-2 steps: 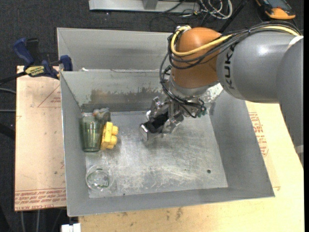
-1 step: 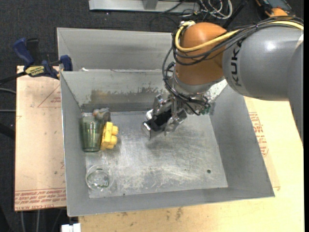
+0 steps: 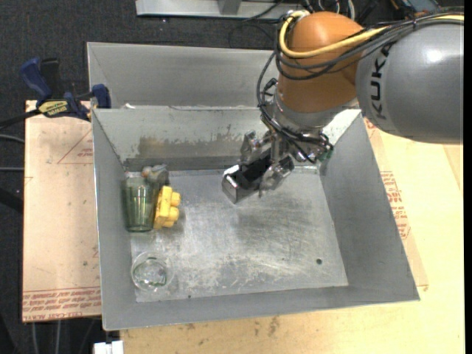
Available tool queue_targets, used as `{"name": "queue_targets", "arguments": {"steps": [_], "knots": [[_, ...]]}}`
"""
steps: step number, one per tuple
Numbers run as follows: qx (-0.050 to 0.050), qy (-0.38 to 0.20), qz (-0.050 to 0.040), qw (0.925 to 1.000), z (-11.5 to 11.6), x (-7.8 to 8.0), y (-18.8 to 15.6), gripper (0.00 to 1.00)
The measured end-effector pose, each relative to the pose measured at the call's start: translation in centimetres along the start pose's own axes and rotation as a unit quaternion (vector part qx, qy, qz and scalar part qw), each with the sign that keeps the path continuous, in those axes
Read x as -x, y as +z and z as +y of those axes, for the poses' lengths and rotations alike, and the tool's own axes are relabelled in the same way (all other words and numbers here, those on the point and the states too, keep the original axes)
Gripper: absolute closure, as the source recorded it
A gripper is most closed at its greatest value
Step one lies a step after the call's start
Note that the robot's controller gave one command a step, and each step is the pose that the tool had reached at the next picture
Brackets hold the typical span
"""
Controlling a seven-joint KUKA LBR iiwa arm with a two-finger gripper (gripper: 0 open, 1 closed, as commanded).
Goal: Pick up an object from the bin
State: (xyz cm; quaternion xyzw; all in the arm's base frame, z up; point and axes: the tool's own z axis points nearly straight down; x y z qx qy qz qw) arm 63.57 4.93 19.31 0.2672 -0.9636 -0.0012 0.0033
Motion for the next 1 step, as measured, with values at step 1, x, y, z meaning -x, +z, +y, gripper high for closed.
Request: {"name": "queue_targets", "arguments": {"steps": [1], "knots": [[-0.002, 0.002, -0.0035, 1.0, -0.06, 0.07, -3.53, 1.0]]}}
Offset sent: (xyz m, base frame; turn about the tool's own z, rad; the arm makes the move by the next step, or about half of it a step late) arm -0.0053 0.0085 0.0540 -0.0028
